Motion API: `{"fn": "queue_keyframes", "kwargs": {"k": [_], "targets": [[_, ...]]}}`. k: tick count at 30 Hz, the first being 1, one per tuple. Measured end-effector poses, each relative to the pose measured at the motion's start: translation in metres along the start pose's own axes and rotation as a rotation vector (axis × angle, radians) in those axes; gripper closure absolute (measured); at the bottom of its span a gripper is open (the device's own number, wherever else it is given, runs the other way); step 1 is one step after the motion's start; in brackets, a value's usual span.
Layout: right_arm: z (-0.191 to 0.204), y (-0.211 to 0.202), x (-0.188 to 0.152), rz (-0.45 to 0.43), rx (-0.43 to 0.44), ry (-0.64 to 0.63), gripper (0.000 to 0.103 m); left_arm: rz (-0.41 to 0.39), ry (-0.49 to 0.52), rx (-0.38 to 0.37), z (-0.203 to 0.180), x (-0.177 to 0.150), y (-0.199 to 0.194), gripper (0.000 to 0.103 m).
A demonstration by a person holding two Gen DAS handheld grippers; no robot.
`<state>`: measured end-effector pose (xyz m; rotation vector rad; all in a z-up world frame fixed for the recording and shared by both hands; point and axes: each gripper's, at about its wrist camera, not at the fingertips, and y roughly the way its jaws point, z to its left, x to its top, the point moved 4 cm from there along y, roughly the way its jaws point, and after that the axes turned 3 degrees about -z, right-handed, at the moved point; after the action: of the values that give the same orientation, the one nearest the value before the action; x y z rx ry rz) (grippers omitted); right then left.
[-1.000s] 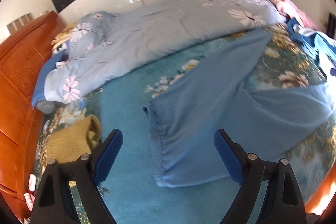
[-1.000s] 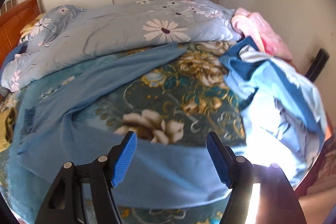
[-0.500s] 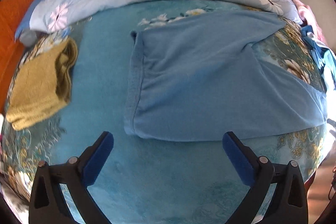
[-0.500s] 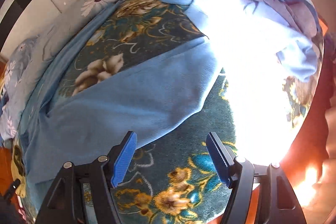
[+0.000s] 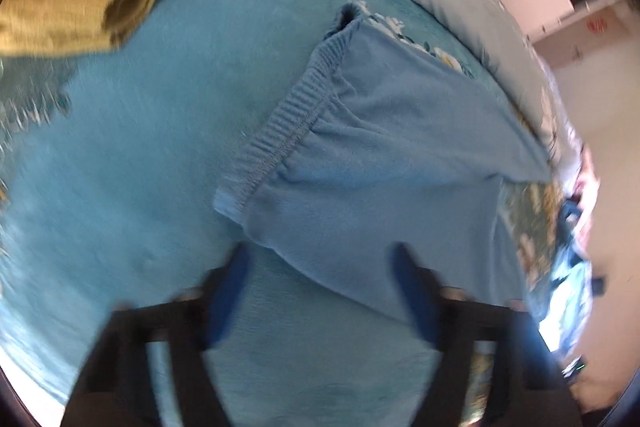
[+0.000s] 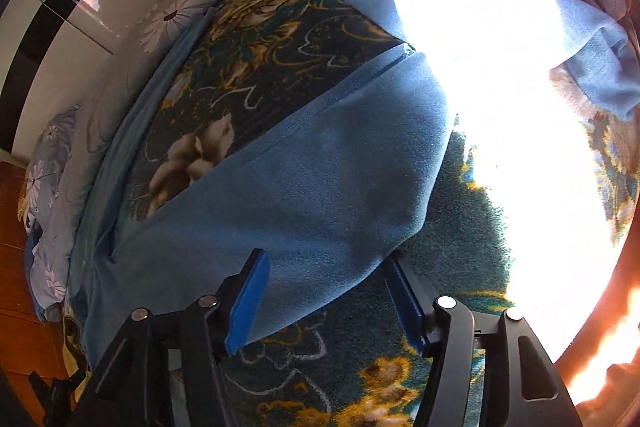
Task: Fold clothes
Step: 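Grasp the sweatpants waistband with the left gripper while the right gripper grasps the leg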
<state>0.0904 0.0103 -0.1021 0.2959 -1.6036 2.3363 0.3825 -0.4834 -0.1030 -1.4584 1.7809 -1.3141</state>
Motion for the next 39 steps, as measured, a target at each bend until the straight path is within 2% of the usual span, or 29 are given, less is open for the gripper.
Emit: {"fn": "queue_keyframes", "kwargs": {"k": [2, 3, 6, 8, 10, 12, 14, 15, 22, 29, 32, 37, 39], "targets": [[0.000, 0.001, 0.000, 0.008, 0.010, 0.029, 0.061, 0.026, -0.070, -0.028, 0.004, -0.002, 0.008, 0.051], [-0.001, 0.001, 0.000, 0.012, 0.015, 0.049, 0.063, 0.028, -0.121, -0.052, 0.008, -0.005, 0.010, 0.052], [-0.007, 0.000, 0.000, 0.020, 0.033, 0.111, 0.077, 0.014, -0.242, -0.098, 0.019, -0.011, 0.013, 0.052], [-0.011, -0.001, 0.000, 0.027, 0.045, 0.144, 0.090, 0.015, -0.306, -0.130, 0.024, -0.014, 0.017, 0.052], [-0.013, -0.003, 0.000, 0.034, 0.051, 0.161, 0.098, 0.015, -0.349, -0.151, 0.026, -0.016, 0.020, 0.052], [-0.009, -0.007, 0.001, 0.034, 0.063, 0.159, 0.099, 0.021, -0.349, -0.152, 0.024, -0.017, 0.022, 0.059], [-0.005, -0.013, 0.005, 0.026, 0.075, 0.155, 0.099, 0.029, -0.358, -0.174, 0.021, -0.017, 0.025, 0.089], [-0.003, -0.019, 0.009, 0.018, 0.081, 0.152, 0.100, 0.032, -0.360, -0.171, 0.020, -0.017, 0.026, 0.092], [0.014, -0.039, 0.042, -0.019, 0.107, 0.116, 0.100, 0.015, -0.301, -0.160, 0.003, -0.008, 0.009, 0.097], [0.075, -0.052, 0.102, -0.092, 0.166, 0.030, 0.101, -0.046, -0.256, -0.200, -0.028, 0.034, -0.026, 0.097], [0.114, -0.042, 0.135, -0.108, 0.172, -0.044, 0.101, -0.078, -0.248, -0.214, -0.039, 0.059, -0.030, 0.097], [0.186, -0.003, 0.201, -0.114, 0.180, -0.164, 0.101, -0.123, -0.269, -0.239, -0.066, 0.115, -0.010, 0.097], [0.219, 0.026, 0.228, -0.110, 0.171, -0.213, 0.101, -0.162, -0.302, -0.193, -0.072, 0.138, 0.001, 0.097]]}}
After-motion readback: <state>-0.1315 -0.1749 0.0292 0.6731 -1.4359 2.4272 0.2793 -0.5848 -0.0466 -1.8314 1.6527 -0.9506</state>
